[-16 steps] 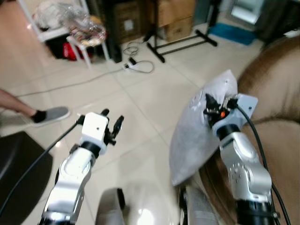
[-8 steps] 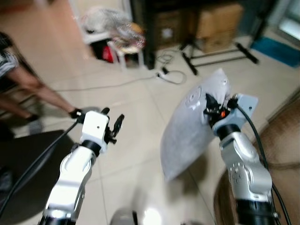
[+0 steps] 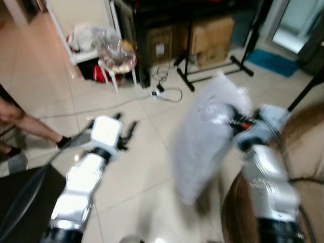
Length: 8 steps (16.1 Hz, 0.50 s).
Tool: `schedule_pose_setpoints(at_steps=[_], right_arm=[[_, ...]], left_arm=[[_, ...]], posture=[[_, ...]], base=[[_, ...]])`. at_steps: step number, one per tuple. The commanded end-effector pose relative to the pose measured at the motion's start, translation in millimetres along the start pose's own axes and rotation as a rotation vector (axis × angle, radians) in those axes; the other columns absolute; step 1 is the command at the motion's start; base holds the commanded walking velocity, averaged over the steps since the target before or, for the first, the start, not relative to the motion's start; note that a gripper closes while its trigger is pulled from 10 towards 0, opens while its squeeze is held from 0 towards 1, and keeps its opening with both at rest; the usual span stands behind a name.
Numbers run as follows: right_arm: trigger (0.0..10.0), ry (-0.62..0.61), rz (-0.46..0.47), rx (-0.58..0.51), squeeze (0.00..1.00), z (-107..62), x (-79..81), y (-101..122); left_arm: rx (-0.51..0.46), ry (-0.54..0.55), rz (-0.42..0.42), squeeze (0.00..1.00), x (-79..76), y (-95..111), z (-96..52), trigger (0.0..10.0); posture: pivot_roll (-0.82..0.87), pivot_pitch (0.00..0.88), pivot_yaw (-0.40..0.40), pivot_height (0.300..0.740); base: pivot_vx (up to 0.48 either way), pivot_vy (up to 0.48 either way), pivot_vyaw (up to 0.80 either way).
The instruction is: Move the pillow to the sofa from floor
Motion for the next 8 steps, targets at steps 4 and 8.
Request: schedule_pose_setpoints(at_steps=[4, 8], right_arm=[[10.0, -0.004, -0.023, -0.059, 0.00, -0.1, -1.8, 12.9], [10.0, -0.117, -0.059, -0.018, 0.00, -0.3, -20.3, 7.0]], left_arm=[[-0.002, -0.001, -0.010, 0.00, -2.5, -0.6, 3.4, 10.0], [-0.028, 0.024, -0.015, 0.00, 0.5, 3.4, 2.3, 10.0]], posture=[[-0.06, 0.000, 0.057, 0.740], [-0.06, 0.000, 0.049, 0.740]], base=[[0.000, 0.000, 0.00], [0.000, 0.000, -0.58]])
Point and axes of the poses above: a point about 5 cm out from each wrist's last joint towards the gripper, its own z axis pointing out of the wrist towards the gripper, its own y axis along the axis of the wrist's last joint, x = y × z, the point moved 4 cm from there along z, pointing out of the wrist towards the gripper, and after that the axes turned 6 degrees about z, right-handed, at the moved point
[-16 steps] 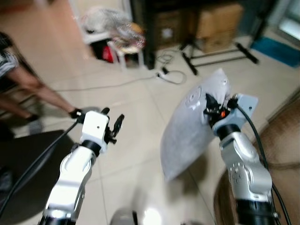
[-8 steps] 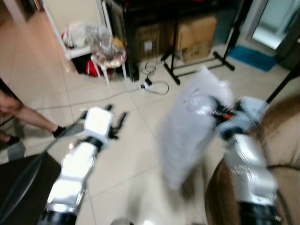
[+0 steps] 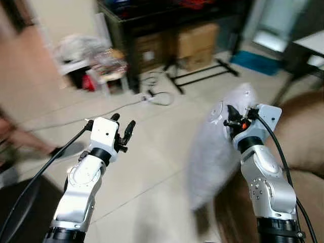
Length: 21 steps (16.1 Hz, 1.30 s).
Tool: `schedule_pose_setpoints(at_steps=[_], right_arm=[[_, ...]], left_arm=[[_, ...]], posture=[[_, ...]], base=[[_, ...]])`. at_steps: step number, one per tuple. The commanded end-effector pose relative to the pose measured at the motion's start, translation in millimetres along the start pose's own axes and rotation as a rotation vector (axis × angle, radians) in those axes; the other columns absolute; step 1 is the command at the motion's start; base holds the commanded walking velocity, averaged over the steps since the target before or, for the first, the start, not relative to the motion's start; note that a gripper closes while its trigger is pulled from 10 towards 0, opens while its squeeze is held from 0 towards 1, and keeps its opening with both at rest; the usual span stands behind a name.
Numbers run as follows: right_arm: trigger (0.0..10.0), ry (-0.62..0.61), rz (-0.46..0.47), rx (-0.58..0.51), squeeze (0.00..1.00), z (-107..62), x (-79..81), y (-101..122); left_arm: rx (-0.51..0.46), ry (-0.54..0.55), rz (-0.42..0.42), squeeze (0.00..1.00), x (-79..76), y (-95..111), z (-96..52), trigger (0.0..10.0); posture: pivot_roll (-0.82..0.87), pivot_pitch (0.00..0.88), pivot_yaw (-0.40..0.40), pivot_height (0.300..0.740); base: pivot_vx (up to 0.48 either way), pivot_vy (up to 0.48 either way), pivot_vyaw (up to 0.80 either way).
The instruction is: Move the pillow to the sofa from floor
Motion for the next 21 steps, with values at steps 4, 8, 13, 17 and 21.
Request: schedule_pose_setpoints(at_steps=[4, 8, 13, 17, 21], right_arm=[[10.0, -0.104, -0.031, -0.035, 0.00, -4.3, -17.4, 5.3], [10.0, -0.289, -0.174, -0.148, 0.00, -6.9, -37.6, 24.4], [10.0, -0.180, -0.023, -0.136, 0.00, -2.7, -17.3, 21.2], [10.0, -0.119, -0.052, -0.117, 0.00, -1.1, -7.7, 15.8], [10.0, 0.020, -0.030, -0.057, 0.00, -0.1, 12.3, 6.1]], left_arm=[[-0.013, 0.007, 0.021, 0.00, 4.6, 3.4, -0.1, 10.0], [-0.009, -0.009, 0.035, 0.00, 3.9, 2.3, -0.2, 10.0], [0.000, -0.017, 0.037, 0.00, 2.7, 1.3, -1.0, 10.0], [0.016, -0.011, 0.018, 0.00, 3.1, -0.6, -2.7, 10.0], [0.007, 0.009, 0.041, 0.00, 7.7, 1.0, -1.3, 10.0]], posture=[[-0.06, 0.000, 0.059, 0.740], [-0.06, 0.000, 0.069, 0.740], [-0.06, 0.000, 0.067, 0.740], [-0.06, 0.000, 0.064, 0.740], [-0.06, 0.000, 0.062, 0.740]], base=[[0.000, 0.000, -0.79], [0.000, 0.000, -0.79], [0.000, 0.000, -0.80], [0.000, 0.000, -0.80], [0.000, 0.000, -0.80]])
Point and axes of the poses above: a point about 5 cm out from each wrist's last joint towards the gripper, its own z axis pointing out of the wrist towards the gripper, its own y axis along the axis of the wrist's last joint, x = y × z, the point moved 4 cm from there along z, pointing out of the wrist towards the gripper, and after that the axes turned 6 degrees about z, right-handed, at the moved point
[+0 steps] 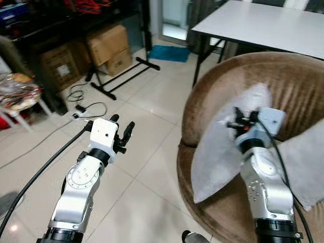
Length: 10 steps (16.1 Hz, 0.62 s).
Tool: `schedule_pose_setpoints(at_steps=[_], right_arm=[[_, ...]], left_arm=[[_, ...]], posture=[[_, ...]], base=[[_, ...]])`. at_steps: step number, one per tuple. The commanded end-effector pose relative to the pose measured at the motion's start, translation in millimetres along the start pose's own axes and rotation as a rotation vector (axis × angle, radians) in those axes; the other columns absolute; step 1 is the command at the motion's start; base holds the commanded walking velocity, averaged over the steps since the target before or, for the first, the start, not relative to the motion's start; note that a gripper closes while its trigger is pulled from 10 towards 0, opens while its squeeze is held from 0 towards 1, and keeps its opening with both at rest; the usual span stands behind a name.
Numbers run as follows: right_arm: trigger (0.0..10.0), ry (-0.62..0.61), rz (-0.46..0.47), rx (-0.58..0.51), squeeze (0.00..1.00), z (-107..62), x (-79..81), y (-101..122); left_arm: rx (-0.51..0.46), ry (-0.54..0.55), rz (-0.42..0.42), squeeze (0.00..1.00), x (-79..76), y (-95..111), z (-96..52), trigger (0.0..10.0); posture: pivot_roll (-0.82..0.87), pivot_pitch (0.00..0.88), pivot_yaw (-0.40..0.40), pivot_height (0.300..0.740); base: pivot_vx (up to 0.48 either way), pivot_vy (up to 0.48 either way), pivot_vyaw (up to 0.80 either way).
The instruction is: Move the pillow to the sofa from floor
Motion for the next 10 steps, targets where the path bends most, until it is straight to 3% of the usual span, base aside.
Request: schedule_pose_setpoints(at_steps=[1, 7, 10], right_arm=[[10.0, 0.047, 0.017, -0.029, 0.00, 0.8, 10.0, 9.7], [10.0, 0.045, 0.019, -0.019, 0.00, -0.9, 5.4, 8.2], [10.0, 0.040, 0.018, -0.017, 0.00, -1.4, 4.9, 7.4]], left_arm=[[-0.010, 0.014, 0.014, 0.00, 4.6, 3.3, 0.4, 10.0], [-0.026, -0.023, -0.017, 0.00, -0.6, 5.3, -0.7, 10.0], [-0.009, -0.023, -0.015, 0.00, -1.7, 2.2, -0.6, 10.0]], posture=[[-0.06, 0.000, 0.061, 0.740], [-0.06, 0.000, 0.065, 0.740], [-0.06, 0.000, 0.071, 0.740]], base=[[0.000, 0.000, -0.80], [0.236, 0.000, -0.80], [0.000, 0.000, -0.80]])
Point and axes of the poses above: a point about 5 cm out from each wrist's last joint towards the gripper, its own z axis pointing out of the wrist towards the gripper, its own y axis along the axis of the wrist's last joint, x = y × z, the point moved 4 cm from there along z, pointing out of the wrist towards the gripper, and after that the axes turned 6 degrees about z, right-handed, at the moved point
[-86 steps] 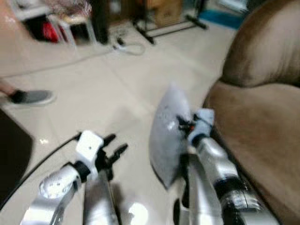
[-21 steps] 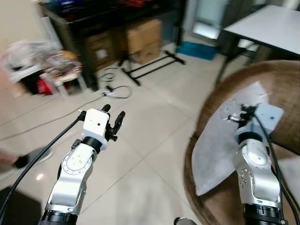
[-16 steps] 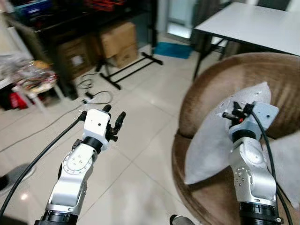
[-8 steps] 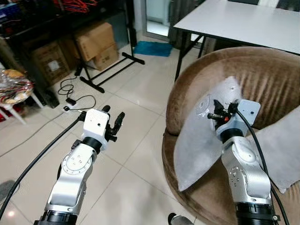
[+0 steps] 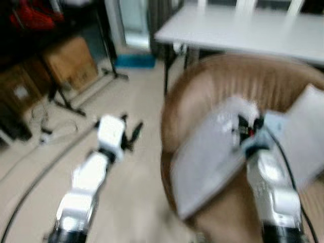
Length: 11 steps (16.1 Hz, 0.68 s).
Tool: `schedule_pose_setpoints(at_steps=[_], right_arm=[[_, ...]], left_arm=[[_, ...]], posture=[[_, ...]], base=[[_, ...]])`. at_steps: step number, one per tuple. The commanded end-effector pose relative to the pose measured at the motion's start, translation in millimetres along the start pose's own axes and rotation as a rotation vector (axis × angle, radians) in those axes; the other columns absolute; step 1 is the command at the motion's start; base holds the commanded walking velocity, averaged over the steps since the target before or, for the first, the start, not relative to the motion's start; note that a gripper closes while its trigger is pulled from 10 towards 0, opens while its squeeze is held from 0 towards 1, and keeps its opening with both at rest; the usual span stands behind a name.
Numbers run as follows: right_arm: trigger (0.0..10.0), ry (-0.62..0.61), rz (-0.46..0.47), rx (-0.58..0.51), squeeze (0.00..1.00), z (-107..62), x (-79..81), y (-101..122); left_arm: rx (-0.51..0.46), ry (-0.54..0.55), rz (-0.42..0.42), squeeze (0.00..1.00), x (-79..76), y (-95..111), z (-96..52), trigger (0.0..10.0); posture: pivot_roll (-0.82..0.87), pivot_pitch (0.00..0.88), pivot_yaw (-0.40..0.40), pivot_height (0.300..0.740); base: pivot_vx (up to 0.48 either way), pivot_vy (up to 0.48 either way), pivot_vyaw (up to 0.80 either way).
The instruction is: Move the pillow to the sofa from floor
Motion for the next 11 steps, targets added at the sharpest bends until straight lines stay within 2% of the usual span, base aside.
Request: schedule_pose_setpoints(at_steps=[1, 11], right_arm=[[10.0, 0.041, 0.007, -0.042, 0.00, -0.8, 12.2, 9.8], [10.0, 0.053, -0.005, -0.029, 0.00, -2.0, 14.9, 8.1]], left_arm=[[0.034, 0.007, -0.001, 0.00, 2.3, -7.7, -3.1, 10.0], [0.028, 0.023, 0.002, 0.00, 5.9, -6.2, -3.1, 10.0]], posture=[[-0.06, 0.000, 0.072, 0.740], [-0.05, 0.000, 0.068, 0.740]], base=[[0.000, 0.000, -0.80], [0.000, 0.000, -0.80]])
Point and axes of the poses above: a point about 5 cm out from each wrist's last joint towards the gripper, its own z axis pointing out of the wrist towards the gripper, its own y axis along the axis of the wrist's last joint, x = y × z, the point moved 4 cm from there along z, pointing out of the wrist towards the gripper, and after that the axes turned 6 degrees about z, right-handed, at the moved point
